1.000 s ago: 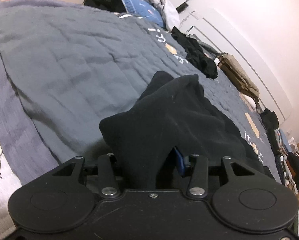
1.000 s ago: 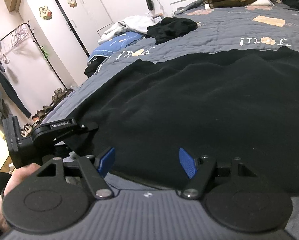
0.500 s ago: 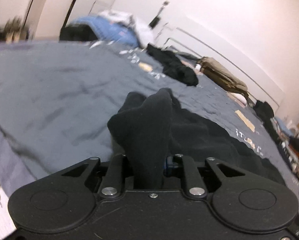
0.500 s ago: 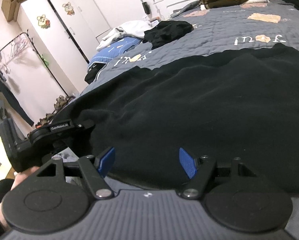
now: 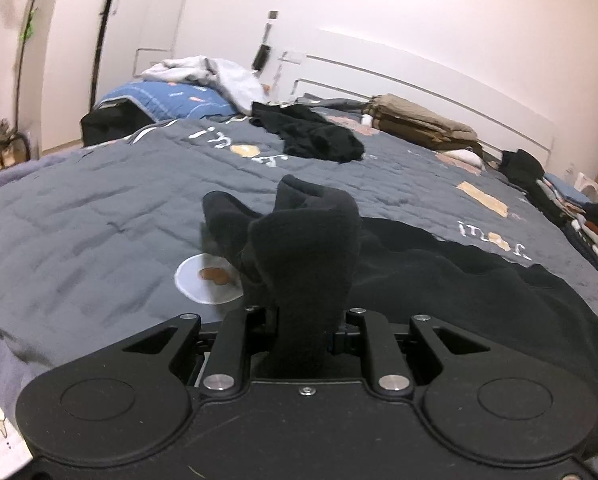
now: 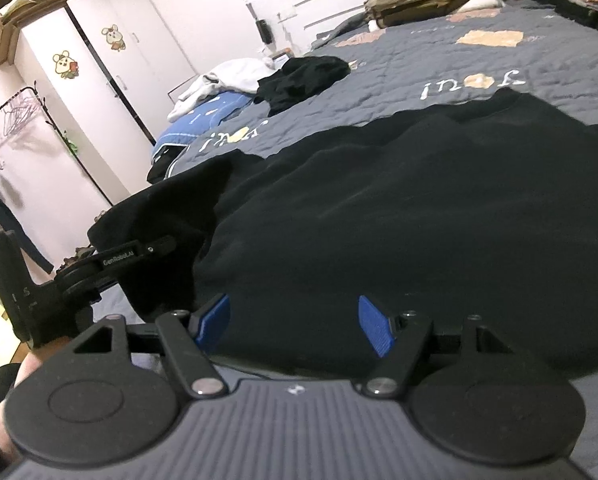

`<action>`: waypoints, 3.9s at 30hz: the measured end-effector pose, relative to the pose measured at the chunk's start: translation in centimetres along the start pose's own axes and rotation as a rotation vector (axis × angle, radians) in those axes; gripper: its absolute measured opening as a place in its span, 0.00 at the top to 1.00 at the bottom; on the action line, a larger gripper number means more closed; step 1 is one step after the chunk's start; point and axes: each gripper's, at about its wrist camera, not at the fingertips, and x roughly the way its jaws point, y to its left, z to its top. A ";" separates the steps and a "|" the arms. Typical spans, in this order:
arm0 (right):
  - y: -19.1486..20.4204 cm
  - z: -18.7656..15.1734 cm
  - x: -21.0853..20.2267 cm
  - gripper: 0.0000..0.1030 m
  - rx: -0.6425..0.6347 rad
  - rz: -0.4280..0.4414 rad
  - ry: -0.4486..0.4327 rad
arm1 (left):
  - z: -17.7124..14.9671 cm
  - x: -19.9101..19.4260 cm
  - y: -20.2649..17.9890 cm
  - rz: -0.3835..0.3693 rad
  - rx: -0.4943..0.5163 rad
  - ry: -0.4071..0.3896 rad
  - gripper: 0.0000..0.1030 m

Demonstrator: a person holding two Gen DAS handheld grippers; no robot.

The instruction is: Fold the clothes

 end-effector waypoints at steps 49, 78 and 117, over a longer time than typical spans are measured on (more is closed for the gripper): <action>-4.1 0.8 3.9 0.31 0.405 0.344 -0.014 | -2.1 -3.2 -6.8 -0.258 0.504 0.097 0.21; -1.5 0.7 9.1 0.75 0.444 0.293 -0.088 | -3.8 -2.9 -4.4 -0.200 0.632 0.114 0.17; -14.6 3.3 -10.3 0.81 0.444 0.057 -0.549 | -9.2 -2.3 -20.1 -0.251 1.115 -0.256 0.30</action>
